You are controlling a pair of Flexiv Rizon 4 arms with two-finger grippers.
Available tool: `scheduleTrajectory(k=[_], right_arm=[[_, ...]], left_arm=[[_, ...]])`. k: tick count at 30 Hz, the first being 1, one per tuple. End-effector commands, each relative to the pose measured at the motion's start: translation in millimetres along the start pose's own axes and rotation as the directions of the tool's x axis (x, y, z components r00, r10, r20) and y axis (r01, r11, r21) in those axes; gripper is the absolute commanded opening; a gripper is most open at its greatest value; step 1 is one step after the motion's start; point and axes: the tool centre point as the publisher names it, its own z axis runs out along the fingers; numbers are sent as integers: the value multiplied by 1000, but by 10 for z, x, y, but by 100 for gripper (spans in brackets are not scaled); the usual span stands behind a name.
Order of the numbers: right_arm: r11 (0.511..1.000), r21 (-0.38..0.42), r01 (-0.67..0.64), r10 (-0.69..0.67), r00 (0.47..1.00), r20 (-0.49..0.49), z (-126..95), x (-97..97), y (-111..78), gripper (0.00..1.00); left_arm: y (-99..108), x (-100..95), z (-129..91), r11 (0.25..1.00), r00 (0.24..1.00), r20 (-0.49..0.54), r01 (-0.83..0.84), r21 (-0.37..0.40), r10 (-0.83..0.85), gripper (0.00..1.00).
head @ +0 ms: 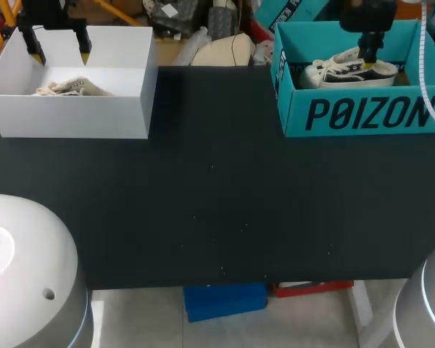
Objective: Take the shoe out of the shoebox, open the shoe tongue, remove and reinsert the insole, then place the shoe into the shoebox
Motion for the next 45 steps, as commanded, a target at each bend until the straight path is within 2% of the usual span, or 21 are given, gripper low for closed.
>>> scheduleTrajectory(k=[1, 8, 14, 26, 30, 32, 33, 34, 35, 41, 45], right_arm=[[1000, 2, 3, -3, 999, -35, 108, -149, 13, 48], [1000, 7, -6, 6, 999, -36, 273, -197, -7, 44], [1000, 4, -8, 8, 998, -61, 464, -122, 32, 44], [1000, 16, -6, 8, 995, -95, 827, -137, -4, 42], [1000, 24, -17, 19, 996, -92, 887, -130, -22, 44], [999, 27, -26, 29, 996, -88, 907, -135, -32, 39], [999, 33, -31, 33, 996, -81, 914, -136, -36, 34], [999, 34, -33, 35, 996, -79, 920, -137, -39, 9], [999, 32, -36, 39, 996, -77, 921, -136, -40, 0], [998, 32, -49, 51, 997, -53, 842, -137, -40, 0], [998, 26, -65, 66, 998, -23, 666, -117, -46, 0]], left_arm=[[1, -1, 0, 1000, 1000, 0, 0, -1, 0, 100], [1, -1, 0, 1000, 1000, 0, 0, -1, 0, 100], [1, -1, 0, 1000, 1000, 0, 0, -1, 0, 100], [1, -1, 0, 1000, 1000, 0, 0, -1, 0, 100], [1, -1, 0, 1000, 1000, 0, 0, -1, 0, 100], [1, -1, 0, 1000, 1000, 0, 0, -1, 0, 100], [1, -1, 0, 1000, 1000, 0, 0, -1, 0, 100], [1, -1, 0, 1000, 1000, 0, 0, -1, 0, 100], [1, -1, 0, 1000, 1000, 0, 0, -1, 0, 100], [1, -1, 0, 1000, 1000, 0, 0, -1, 0, 100], [1, -1, 0, 1000, 1000, 0, 0, -1, 0, 100]])
